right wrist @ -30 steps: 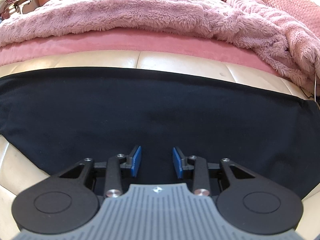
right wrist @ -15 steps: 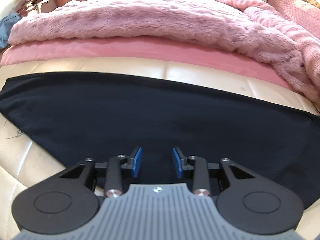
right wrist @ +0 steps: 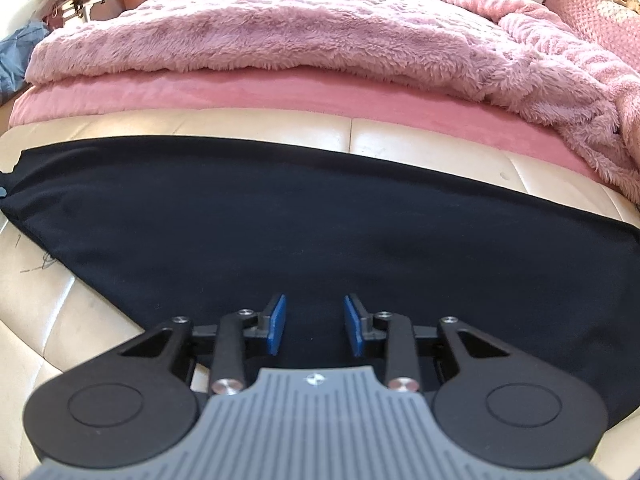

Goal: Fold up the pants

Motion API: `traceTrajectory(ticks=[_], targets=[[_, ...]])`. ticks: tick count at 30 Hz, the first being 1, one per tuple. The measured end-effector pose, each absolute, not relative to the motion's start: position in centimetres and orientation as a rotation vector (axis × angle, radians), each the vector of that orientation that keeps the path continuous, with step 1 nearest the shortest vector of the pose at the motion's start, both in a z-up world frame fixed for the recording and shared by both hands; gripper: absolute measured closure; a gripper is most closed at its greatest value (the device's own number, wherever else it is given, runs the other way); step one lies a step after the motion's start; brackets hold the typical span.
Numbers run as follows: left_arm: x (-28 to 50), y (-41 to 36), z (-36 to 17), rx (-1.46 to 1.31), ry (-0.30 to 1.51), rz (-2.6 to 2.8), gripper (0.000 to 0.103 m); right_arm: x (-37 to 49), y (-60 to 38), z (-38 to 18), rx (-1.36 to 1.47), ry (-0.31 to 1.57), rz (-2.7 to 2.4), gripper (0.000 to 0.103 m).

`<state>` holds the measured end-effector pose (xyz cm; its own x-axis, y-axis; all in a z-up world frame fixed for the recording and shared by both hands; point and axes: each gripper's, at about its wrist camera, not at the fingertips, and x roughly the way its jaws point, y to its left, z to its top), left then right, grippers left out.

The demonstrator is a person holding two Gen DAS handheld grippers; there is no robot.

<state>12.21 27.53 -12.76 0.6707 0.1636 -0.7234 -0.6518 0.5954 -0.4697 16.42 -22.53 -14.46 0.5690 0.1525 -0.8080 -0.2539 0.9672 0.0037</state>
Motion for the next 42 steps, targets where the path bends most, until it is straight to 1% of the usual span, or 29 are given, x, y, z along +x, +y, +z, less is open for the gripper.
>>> traceTrajectory(ticks=[7,10,15,21,24,29,32,36,38,41,42], targets=[[8.8,30.6,-10.4,-0.75,0.639,0.637,0.1,16.0,-21.6,-14.4,-0.118,0.95,0.294,0.078],[8.6,30.0,-8.3,-0.702,0.604,0.597,0.1,15.8,-20.7,-14.4,-0.116,0.945,0.328,0.078],[10.0,23.9,-3.4,-0.564,0.519,0.417,0.1,15.7,-19.6,-14.0,-0.11,0.931,0.363,0.078],[12.9,14.7,-0.4,-0.385,0.489,0.189,0.1,15.6,-19.8,-13.0,-0.09,0.903,0.366,0.078],[15.1,9.8,-1.3,-0.306,0.535,0.093,0.1,15.4,-20.5,-12.9,-0.071,0.904,0.353,0.078],[16.8,2.5,-6.9,-0.165,0.7,-0.03,0.1,14.8,-21.7,-12.7,-0.046,0.904,0.34,0.078],[16.9,0.2,-9.8,-0.107,0.796,-0.065,0.1,14.5,-22.5,-12.8,-0.03,0.908,0.336,0.078],[17.5,1.1,-11.4,-0.179,0.905,-0.092,0.099,14.3,-23.1,-13.1,-0.006,0.921,0.338,0.078],[18.1,1.9,-11.6,-0.24,0.937,-0.123,0.096,14.3,-23.1,-13.2,0.003,0.925,0.342,0.078],[18.4,2.3,-11.6,-0.308,0.958,-0.171,0.086,14.4,-23.1,-13.4,0.021,0.929,0.356,0.078],[18.5,2.6,-11.6,-0.335,0.966,-0.189,0.082,14.3,-23.0,-13.4,0.027,0.93,0.361,0.078]])
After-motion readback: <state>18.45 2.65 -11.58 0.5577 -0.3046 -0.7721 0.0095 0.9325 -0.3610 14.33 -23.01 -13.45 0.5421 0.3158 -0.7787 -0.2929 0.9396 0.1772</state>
